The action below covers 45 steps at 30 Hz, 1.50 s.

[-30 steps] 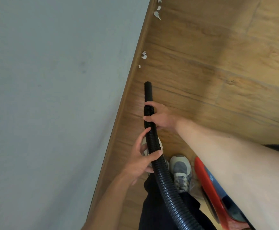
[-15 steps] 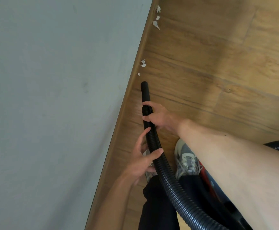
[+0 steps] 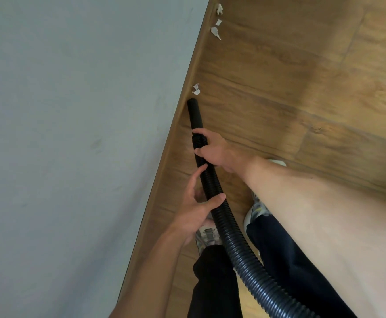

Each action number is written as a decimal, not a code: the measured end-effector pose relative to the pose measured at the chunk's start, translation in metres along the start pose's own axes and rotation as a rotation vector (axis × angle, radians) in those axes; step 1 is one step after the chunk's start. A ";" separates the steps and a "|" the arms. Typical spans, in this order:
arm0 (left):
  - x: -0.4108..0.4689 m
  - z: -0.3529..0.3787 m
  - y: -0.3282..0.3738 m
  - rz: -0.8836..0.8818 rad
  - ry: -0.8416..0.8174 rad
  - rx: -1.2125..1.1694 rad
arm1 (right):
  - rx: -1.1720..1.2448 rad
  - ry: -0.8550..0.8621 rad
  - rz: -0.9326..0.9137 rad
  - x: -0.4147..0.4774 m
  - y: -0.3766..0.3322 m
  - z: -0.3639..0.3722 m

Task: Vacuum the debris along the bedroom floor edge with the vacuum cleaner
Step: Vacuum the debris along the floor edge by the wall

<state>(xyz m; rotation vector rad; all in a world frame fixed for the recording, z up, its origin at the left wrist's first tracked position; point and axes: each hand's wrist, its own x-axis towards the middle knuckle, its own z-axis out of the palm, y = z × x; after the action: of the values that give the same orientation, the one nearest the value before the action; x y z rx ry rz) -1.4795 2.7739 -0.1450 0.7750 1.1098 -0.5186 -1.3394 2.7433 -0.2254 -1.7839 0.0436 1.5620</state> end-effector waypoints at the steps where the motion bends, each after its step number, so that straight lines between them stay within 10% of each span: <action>1: 0.002 0.002 0.001 0.004 0.007 0.011 | 0.007 0.008 -0.010 0.001 0.000 -0.002; 45: 0.080 0.103 0.133 0.017 0.003 0.241 | -0.034 0.082 -0.058 0.044 -0.085 -0.152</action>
<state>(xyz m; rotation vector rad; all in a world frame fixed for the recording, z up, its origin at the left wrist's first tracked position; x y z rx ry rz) -1.2941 2.7794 -0.1566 0.9936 1.0539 -0.6444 -1.1598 2.7407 -0.2252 -1.8593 0.0045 1.4560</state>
